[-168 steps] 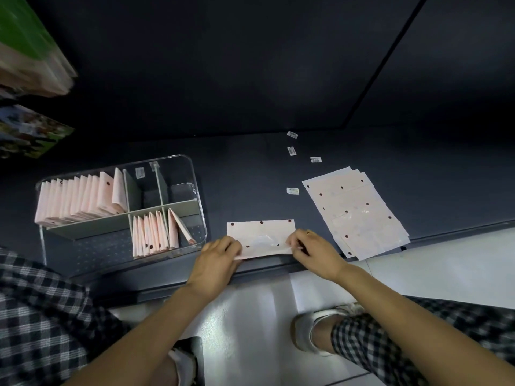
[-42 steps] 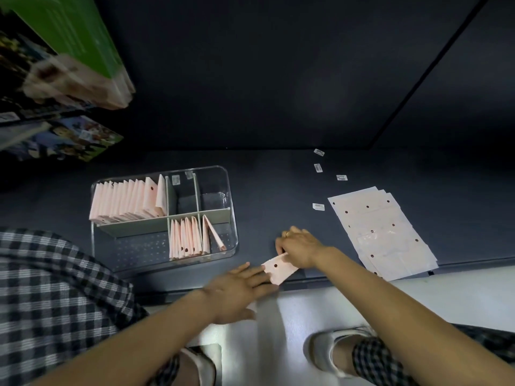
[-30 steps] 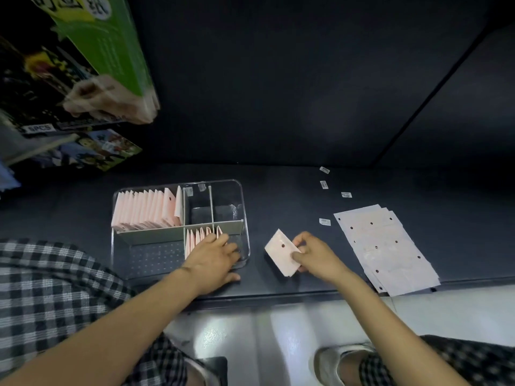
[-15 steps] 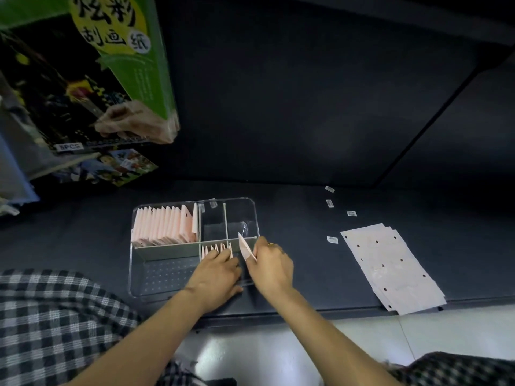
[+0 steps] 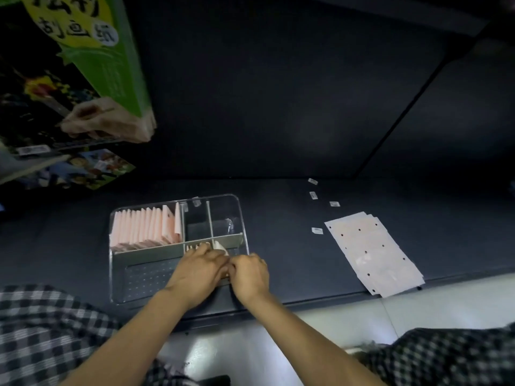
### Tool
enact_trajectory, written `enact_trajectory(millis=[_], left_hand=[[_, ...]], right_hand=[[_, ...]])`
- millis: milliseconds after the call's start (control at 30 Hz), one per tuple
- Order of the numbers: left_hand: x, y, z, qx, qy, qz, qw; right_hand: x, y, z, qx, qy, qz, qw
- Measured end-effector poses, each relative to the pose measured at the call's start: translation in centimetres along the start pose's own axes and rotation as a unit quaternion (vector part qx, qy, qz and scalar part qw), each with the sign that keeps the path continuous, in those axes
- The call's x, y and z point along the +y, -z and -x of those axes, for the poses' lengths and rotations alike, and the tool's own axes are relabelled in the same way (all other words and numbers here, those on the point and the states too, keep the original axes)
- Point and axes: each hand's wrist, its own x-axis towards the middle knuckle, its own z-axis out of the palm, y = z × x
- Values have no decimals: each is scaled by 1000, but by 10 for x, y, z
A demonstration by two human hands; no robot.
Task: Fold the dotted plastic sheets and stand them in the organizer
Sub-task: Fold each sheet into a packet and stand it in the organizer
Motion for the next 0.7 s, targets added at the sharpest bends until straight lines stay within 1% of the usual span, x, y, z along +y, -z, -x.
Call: enact_trajectory(millis=[67,133,200,233,300,333,400,433,500,567,700], left_hand=[[-3,-4,1,-31,8,-35,999],[-3,-4,0,-34,11,-47,998],[4,3,-1,6,-4,-36,999],[9,6,-3,50,-21,-32,998],[22,8,-6,138,-67,-5,988],[29,10,-7,143,-84,13,986],[46,10,-12,135,-125,30,983],[54,6,-14,132,-146,36,980],[68,0,-18,114,-177,40,977],[81,-7,-20,92,-202,40,974],[92,-21,-25,18,-236,29,971]], right_hand=[[16,8,6,44,28,-46,998],[48,19,13,97,49,-62,992],[96,31,21,132,35,-44,990],[124,38,24,134,10,-25,991],[182,51,32,113,-67,1,991],[209,56,36,105,-115,4,988],[255,65,46,95,-210,-5,973],[272,67,52,86,-245,-7,966],[294,66,62,58,-282,-11,958],[303,61,67,55,-294,-23,954],[310,52,71,85,-269,-12,959]])
